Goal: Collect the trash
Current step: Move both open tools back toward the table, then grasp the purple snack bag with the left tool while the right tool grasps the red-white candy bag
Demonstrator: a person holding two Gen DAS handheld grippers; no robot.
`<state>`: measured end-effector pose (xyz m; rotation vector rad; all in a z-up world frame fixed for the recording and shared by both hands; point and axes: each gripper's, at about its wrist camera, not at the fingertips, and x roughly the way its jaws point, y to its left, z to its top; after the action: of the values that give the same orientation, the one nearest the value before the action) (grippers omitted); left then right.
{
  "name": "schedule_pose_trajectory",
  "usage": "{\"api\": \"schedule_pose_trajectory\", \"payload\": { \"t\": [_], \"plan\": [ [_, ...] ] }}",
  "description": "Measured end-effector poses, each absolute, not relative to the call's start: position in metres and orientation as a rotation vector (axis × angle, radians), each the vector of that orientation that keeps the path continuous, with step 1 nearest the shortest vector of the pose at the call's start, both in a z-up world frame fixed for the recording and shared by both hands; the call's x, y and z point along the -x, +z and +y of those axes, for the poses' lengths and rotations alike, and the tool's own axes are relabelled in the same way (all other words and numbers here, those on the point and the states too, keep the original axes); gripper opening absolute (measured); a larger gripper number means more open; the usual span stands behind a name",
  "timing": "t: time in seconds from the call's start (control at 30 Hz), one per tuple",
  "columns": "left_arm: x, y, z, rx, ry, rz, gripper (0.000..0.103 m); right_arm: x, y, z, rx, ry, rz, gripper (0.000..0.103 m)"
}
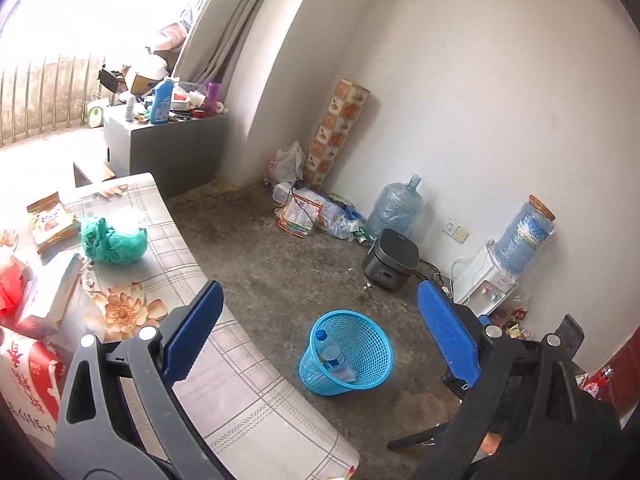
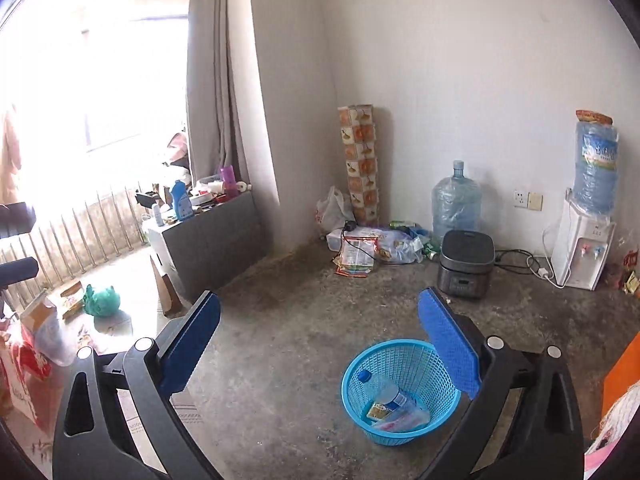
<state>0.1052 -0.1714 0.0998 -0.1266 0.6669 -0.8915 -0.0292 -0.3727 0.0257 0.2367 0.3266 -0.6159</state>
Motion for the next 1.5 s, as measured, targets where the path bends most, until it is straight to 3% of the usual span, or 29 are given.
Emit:
{"api": "schedule_pose_trajectory", "payload": {
  "t": [0.4, 0.7, 0.87, 1.2, 1.5],
  "plan": [
    [-0.074, 0.086, 0.009, 0.038, -0.575, 0.475, 0.094, -0.014, 0.062, -0.264, -0.286, -0.16, 0.384, 0.096],
    [-0.081, 0.051, 0.118, -0.021, -0.274, 0.494, 0.093, -0.063, 0.053, -0.184, -0.351, 0.179, 0.523, 0.094],
    [-0.09, 0.034, 0.139, -0.141, -0.185, 0.496, 0.079, -0.087, 0.046, -0.15, -0.344, 0.263, 0.596, 0.088],
    [-0.122, -0.003, 0.136, -0.371, -0.156, 0.58, 0.074, -0.122, 0.028, -0.141, -0.388, 0.297, 0.7, 0.082],
    [-0.144, -0.012, 0.126, -0.425, -0.157, 0.618, 0.048, -0.148, 0.009, -0.133, -0.445, 0.353, 0.765, 0.082]
  ]
}}
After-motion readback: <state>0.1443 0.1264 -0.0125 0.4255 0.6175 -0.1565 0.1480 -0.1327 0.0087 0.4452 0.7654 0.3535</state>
